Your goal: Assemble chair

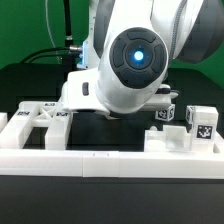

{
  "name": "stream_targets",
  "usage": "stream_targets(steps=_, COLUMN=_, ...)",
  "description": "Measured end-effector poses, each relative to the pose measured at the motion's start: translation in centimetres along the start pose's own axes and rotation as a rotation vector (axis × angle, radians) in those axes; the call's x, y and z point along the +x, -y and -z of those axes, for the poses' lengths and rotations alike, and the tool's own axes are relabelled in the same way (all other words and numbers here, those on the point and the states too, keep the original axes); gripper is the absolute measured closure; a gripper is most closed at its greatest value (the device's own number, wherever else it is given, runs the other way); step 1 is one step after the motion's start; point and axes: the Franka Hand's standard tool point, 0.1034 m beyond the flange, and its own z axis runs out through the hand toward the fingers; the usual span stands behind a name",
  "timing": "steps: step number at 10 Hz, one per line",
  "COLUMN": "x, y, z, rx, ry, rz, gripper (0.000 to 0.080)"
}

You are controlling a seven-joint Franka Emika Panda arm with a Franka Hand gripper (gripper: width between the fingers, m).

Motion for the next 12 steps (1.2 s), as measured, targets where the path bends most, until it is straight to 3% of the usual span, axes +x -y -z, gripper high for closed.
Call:
stream_targets(steps=1, x=0.0, y=0.1, z=-0.1, rx=-0.001, ry=0.002, rz=-0.005, gripper=0.0151)
stream_targets(steps=3, x=0.1, y=0.4, z=-0.2, rx=-0.002, ry=0.004, rz=-0.003, gripper=0.0403)
stream_targets(steps=4, x=0.1, y=0.3, z=-0.1, rx=-0.001, ry=0.004, rz=-0.003, gripper=0.0403)
stream_targets(steps=5, x=0.1, y=0.3, z=0.1, rx=-0.001, ry=0.000, rz=-0.004, gripper=0.0515)
stream_targets(steps=7, x=-0.3, y=0.2, z=1.6, rx=0.001, ry=-0.007, rz=-0.004, gripper=0.0515)
stream_targets(steps=11, x=-2.8, y=-0.1, z=6.9, rx=0.020, ry=-0.017, rz=-0.005, gripper=0.0515)
stream_targets(steps=12, x=-2.5, y=-0.2, z=6.7, rx=0.020, ry=-0.025, rz=-0.005, gripper=0.0514)
